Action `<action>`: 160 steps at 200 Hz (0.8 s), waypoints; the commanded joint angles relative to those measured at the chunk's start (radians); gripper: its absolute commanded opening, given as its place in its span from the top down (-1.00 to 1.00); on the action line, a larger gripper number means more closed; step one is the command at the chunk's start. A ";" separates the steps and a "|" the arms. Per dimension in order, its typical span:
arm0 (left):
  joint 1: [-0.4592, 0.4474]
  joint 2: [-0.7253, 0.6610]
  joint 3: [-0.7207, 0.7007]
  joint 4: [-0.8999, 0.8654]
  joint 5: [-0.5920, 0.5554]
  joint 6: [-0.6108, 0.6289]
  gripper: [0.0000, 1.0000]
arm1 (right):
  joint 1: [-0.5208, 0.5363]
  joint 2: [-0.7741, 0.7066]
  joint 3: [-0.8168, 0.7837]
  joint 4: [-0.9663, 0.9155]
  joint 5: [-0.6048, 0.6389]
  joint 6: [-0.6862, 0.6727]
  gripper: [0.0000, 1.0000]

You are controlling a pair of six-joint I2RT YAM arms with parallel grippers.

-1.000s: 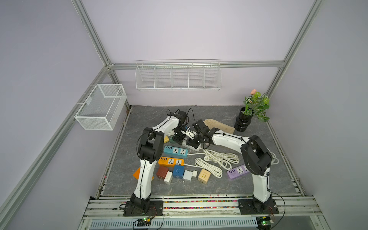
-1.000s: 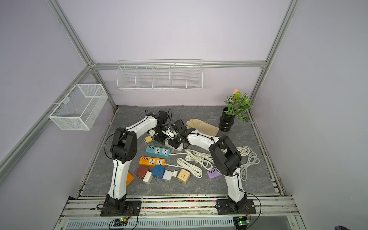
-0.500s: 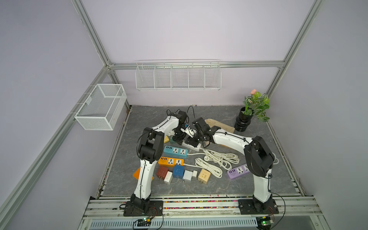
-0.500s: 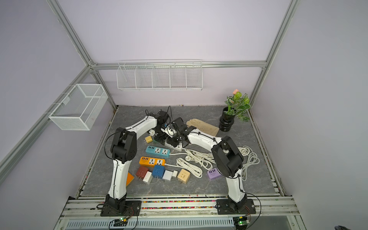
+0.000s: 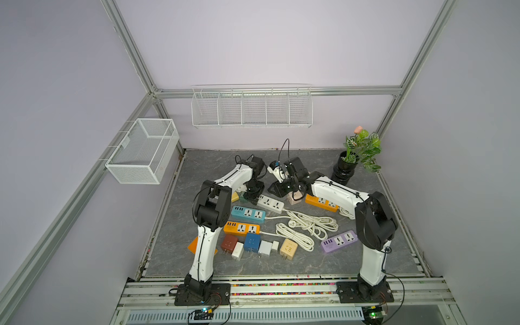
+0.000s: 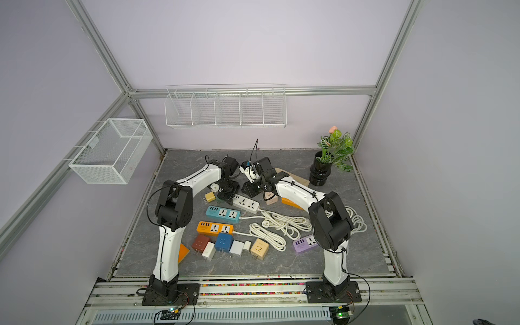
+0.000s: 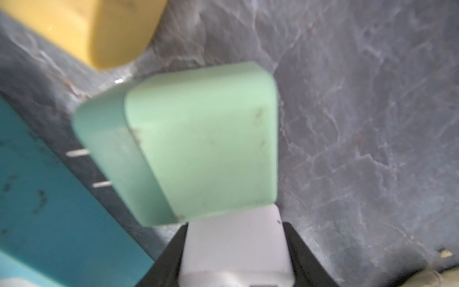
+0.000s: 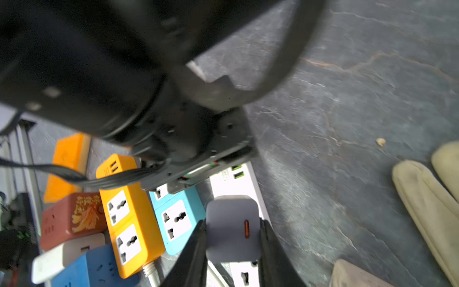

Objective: Pull the plug off the socket
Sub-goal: Remove the plug from the socket, then place the plug at the center of the board.

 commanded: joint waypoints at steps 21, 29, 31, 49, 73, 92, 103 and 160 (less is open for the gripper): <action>-0.002 -0.028 -0.038 0.085 -0.002 -0.002 1.00 | -0.028 0.114 0.120 -0.125 -0.063 0.127 0.59; -0.002 -0.030 -0.040 0.089 0.001 -0.002 1.00 | -0.033 0.139 0.148 -0.154 -0.068 0.139 0.58; -0.001 -0.030 -0.040 0.089 0.002 -0.003 1.00 | -0.034 0.145 0.153 -0.160 -0.069 0.141 0.58; -0.002 -0.033 -0.041 0.092 0.008 -0.001 1.00 | -0.039 0.189 0.198 -0.209 -0.066 0.160 0.59; -0.003 -0.041 -0.044 0.092 0.007 0.000 1.00 | -0.051 0.229 0.231 -0.234 -0.078 0.197 0.57; -0.001 -0.044 -0.044 0.090 0.006 0.001 1.00 | -0.056 0.264 0.279 -0.278 -0.080 0.205 0.55; -0.002 -0.044 -0.041 0.090 0.007 0.002 1.00 | -0.054 0.284 0.308 -0.306 -0.075 0.206 0.52; -0.002 -0.048 -0.040 0.094 0.012 0.002 0.98 | -0.055 0.324 0.379 -0.388 -0.030 0.222 0.16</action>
